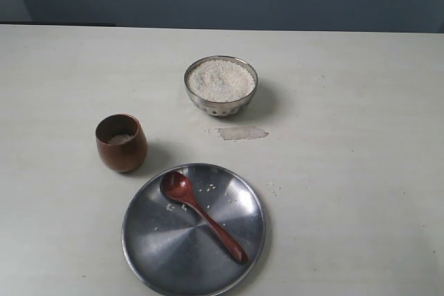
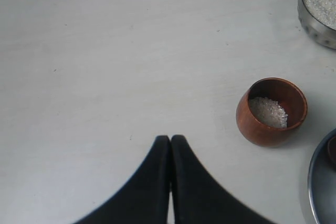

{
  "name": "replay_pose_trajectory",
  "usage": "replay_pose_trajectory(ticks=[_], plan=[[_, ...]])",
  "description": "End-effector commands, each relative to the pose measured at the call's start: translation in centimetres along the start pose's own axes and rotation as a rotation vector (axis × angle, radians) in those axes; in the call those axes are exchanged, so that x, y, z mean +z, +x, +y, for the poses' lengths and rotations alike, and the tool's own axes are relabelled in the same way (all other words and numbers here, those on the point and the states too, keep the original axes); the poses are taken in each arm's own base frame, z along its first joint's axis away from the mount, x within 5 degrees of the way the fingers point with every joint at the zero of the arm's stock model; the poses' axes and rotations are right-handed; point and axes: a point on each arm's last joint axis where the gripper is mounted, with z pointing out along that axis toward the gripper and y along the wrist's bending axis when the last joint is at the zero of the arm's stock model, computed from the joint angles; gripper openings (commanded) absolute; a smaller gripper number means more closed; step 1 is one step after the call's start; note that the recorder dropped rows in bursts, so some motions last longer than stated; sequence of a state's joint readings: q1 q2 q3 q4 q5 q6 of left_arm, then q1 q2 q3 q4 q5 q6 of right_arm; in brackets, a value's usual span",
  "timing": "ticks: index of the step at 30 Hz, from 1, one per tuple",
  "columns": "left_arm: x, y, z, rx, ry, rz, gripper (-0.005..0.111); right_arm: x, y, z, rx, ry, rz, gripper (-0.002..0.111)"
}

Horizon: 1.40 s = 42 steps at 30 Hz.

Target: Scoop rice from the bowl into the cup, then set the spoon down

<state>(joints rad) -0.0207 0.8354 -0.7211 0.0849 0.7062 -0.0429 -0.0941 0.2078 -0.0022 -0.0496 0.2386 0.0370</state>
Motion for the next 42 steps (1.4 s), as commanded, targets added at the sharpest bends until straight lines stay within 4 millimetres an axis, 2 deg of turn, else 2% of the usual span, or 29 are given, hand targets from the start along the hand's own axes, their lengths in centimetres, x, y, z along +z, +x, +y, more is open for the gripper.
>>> replay_pose_trajectory(ticks=[1, 26, 42], plan=[[-0.09, -0.20, 0.01, 0.003, -0.002, -0.008, 0.000, 0.02, -0.08, -0.02, 0.012, 0.003, -0.015, 0.000], [-0.09, -0.20, 0.01, 0.003, -0.002, -0.008, 0.000, 0.02, -0.07, -0.02, -0.045, 0.004, -0.013, 0.000], [-0.09, -0.20, 0.01, 0.003, -0.002, -0.008, 0.000, 0.02, -0.03, 0.13, 0.044, -0.013, -0.009, 0.000]])
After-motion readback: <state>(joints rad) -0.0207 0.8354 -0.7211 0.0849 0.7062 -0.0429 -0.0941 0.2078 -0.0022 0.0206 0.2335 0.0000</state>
